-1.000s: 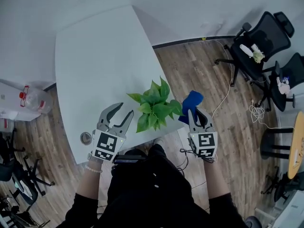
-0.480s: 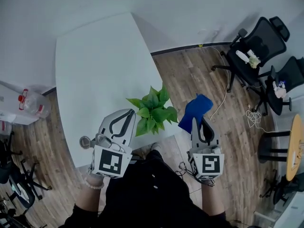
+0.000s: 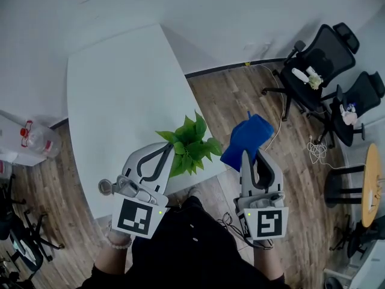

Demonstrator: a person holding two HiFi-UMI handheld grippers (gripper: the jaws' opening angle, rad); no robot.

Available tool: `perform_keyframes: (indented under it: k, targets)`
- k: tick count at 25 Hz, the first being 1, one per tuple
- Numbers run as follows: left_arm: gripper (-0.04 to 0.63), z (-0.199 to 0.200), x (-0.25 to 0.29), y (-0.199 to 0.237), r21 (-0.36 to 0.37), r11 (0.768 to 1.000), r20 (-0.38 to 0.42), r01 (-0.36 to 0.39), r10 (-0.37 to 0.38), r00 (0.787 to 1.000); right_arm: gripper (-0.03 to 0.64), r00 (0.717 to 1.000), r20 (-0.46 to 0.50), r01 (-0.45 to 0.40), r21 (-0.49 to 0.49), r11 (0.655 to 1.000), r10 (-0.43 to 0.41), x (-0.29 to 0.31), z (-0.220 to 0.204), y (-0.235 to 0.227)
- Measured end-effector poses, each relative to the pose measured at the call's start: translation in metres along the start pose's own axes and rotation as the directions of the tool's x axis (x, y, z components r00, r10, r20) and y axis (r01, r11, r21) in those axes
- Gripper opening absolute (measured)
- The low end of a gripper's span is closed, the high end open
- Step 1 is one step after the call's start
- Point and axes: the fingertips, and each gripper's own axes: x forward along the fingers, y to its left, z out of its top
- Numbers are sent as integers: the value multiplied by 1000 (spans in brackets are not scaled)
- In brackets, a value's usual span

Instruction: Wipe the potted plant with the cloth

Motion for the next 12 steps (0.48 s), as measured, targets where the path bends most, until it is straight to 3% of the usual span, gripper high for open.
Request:
perform_keyframes:
  k: [12]
  targets:
    - [14,8,-7,13,16,999,10,-36,36,999,86,1000,15,5,-17,1000,-5,-2,12,5]
